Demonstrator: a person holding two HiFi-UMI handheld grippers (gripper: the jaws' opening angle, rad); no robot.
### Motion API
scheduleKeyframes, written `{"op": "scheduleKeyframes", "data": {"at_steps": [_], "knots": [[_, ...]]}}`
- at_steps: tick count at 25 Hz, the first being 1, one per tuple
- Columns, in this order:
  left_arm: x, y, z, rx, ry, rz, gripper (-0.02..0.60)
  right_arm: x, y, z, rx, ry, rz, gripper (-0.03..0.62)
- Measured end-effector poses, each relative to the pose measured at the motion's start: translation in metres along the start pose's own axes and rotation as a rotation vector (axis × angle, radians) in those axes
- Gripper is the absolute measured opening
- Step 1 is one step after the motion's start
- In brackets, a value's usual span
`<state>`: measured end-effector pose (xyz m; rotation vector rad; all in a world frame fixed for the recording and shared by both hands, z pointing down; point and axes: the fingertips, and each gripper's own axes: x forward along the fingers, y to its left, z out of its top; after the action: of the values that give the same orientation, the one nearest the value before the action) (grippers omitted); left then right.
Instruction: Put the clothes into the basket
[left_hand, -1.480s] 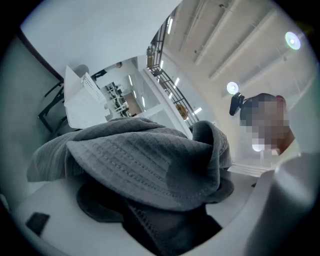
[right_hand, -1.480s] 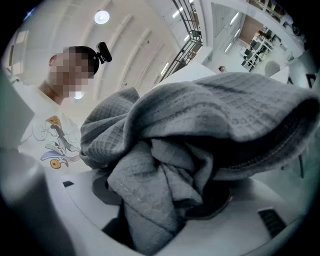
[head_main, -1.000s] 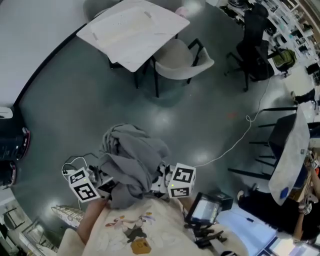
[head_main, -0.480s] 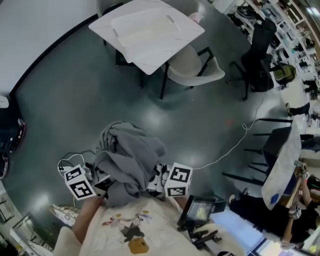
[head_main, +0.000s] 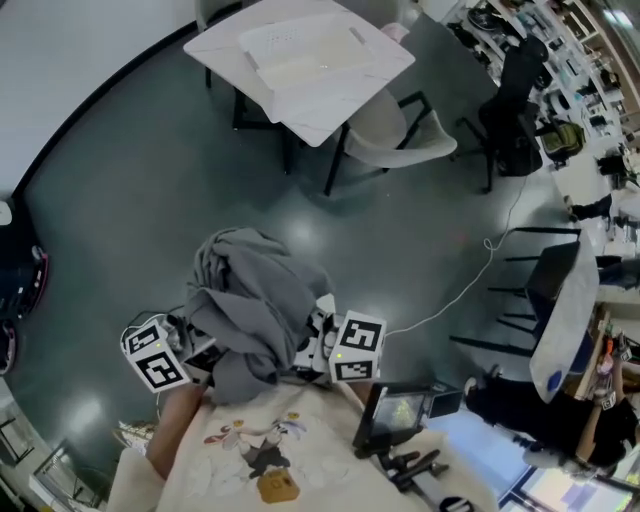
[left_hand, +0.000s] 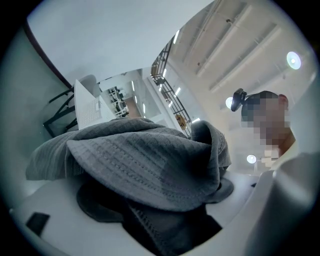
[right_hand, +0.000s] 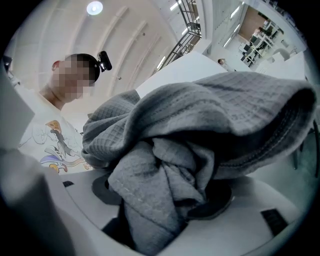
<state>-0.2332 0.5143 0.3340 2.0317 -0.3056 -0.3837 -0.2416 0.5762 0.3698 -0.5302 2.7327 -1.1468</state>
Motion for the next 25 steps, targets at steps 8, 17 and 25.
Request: {"op": "scheduleKeyframes", "data": {"at_steps": [8,17,25], "knots": [[0.011,0.009,0.013,-0.028,0.028,-0.002,0.448,0.003,-0.012,0.012,0.032,-0.021,-0.027,0.318],[0.055,0.036,0.034,-0.047,0.041,0.048,0.448,-0.006,-0.052,0.052,0.082,-0.04,-0.016,0.318],[0.141,0.066,0.062,-0.05,0.075,0.053,0.448,-0.042,-0.116,0.107,0.082,-0.056,-0.005,0.318]]}}
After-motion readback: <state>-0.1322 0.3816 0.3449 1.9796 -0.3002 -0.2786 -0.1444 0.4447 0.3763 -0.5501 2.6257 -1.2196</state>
